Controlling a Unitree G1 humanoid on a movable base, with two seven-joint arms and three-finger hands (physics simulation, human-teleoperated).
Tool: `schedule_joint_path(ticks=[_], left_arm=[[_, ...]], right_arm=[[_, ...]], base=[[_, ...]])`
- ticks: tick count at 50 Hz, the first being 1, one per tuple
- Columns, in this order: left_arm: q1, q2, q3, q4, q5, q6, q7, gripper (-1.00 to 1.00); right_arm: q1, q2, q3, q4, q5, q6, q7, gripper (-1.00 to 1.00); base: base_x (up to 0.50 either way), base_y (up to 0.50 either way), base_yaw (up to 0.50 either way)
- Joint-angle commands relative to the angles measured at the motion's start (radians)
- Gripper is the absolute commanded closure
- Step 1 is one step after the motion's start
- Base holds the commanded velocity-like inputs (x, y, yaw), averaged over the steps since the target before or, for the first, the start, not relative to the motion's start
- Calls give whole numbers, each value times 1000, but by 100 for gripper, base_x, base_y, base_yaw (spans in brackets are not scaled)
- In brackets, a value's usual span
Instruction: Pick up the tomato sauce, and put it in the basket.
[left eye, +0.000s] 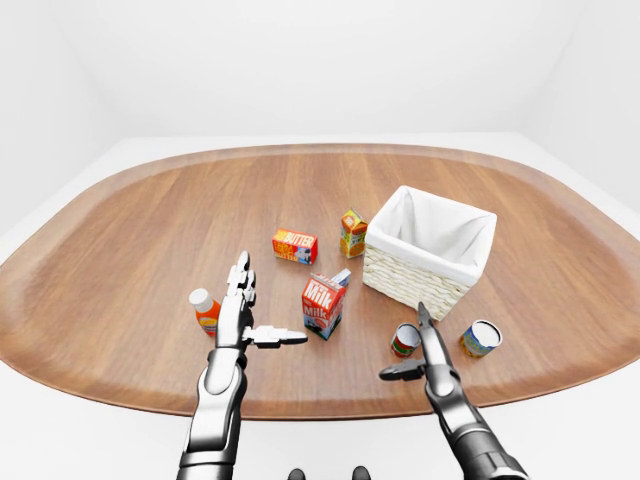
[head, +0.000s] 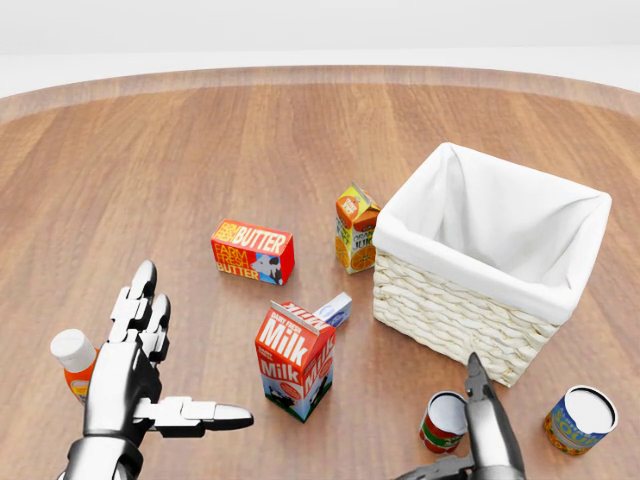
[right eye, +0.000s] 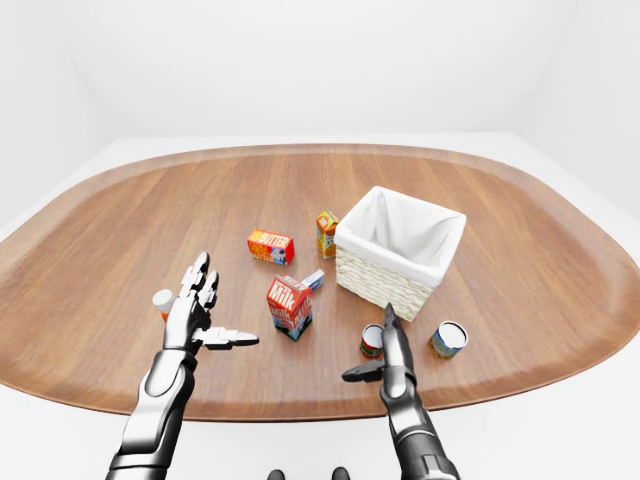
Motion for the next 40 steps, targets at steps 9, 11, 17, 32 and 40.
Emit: schedule_joint_path(ticks=[9,11,17,32,40], left_arm=[[-2,1,1,9,1,-6,-1,-100],[-3,1,1,8,2,-5,0,-100],[-4,0,0,7,3,-2,1,-100],[2,0,-1,-7,1,6,2,-100],[3,-1,-1,-14,1,13,1,-100]], right_arm=[[-83,-17,-1,107,3,0,-25,-100],[-93,-18,1,122,2,0,-28,-100],[-121,-21,4,171,-6,0,-40,-100],[-153,-25,4,227,3,0,-42,-40],[-149,-24,4,219,7,0,-35,-23]], base=[[0,0,0],[0,0,0],[0,0,0],[0,0,0],[0,0,0]])
